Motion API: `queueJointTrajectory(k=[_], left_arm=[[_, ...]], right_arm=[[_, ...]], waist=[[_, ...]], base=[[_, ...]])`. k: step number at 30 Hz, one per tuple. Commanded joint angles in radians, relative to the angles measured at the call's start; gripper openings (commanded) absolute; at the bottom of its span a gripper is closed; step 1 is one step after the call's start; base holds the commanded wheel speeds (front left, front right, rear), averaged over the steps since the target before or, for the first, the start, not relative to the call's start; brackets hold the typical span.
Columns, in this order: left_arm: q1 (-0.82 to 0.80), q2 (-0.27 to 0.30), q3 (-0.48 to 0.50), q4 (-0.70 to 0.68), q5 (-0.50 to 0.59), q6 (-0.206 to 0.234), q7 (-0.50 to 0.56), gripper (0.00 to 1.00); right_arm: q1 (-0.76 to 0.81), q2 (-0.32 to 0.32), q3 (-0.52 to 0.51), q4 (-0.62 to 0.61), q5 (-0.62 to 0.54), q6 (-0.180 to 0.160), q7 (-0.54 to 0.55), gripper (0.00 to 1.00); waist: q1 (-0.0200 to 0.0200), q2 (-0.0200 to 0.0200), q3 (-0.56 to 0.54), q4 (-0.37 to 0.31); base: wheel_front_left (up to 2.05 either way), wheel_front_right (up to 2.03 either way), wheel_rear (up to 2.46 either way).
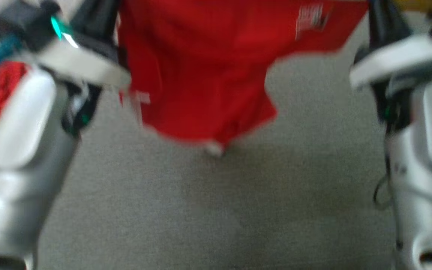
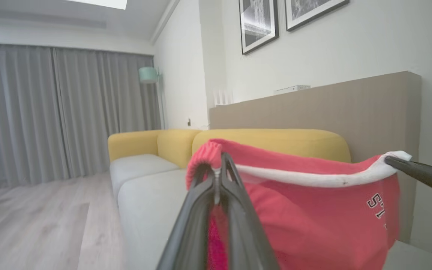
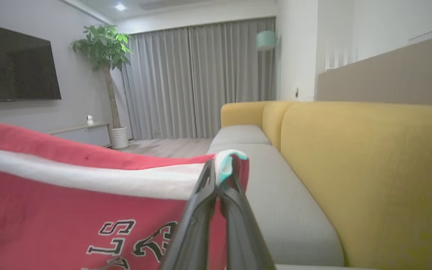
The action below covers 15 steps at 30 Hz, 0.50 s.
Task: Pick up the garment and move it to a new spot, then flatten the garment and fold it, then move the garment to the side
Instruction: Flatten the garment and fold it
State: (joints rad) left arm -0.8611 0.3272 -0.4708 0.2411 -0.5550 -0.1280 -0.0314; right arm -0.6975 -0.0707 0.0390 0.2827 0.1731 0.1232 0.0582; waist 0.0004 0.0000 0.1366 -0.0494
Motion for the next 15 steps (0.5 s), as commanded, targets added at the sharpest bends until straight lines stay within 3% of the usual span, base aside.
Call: queueJointTrajectory(k=[1, 8, 15], left_arm=[[-0.109, 0.049, 0.025, 0.006, -0.007, -0.002, -0.030, 0.00], [-0.272, 0.074, -0.057, 0.137, -0.051, -0.002, -0.132, 0.00], [-0.157, 0.098, -0.170, 0.162, -0.157, -0.003, -0.200, 0.00]], right_arm=[[-0.088, 0.011, 0.014, 0.005, -0.018, 0.008, -0.038, 0.00], [-0.238, 0.019, 0.011, 0.151, -0.035, 0.008, -0.173, 0.00], [-0.100, 0.020, 0.099, 0.205, 0.035, 0.008, -0.263, 0.00]], waist=[[-0.0004, 0.0000, 0.064, -0.025], [-0.0004, 0.0000, 0.145, -0.040], [-0.0004, 0.0000, 0.180, -0.046]], base=[[0.00, 0.00, 0.00], [0.00, 0.00, 0.00], [0.00, 0.00, 0.00]])
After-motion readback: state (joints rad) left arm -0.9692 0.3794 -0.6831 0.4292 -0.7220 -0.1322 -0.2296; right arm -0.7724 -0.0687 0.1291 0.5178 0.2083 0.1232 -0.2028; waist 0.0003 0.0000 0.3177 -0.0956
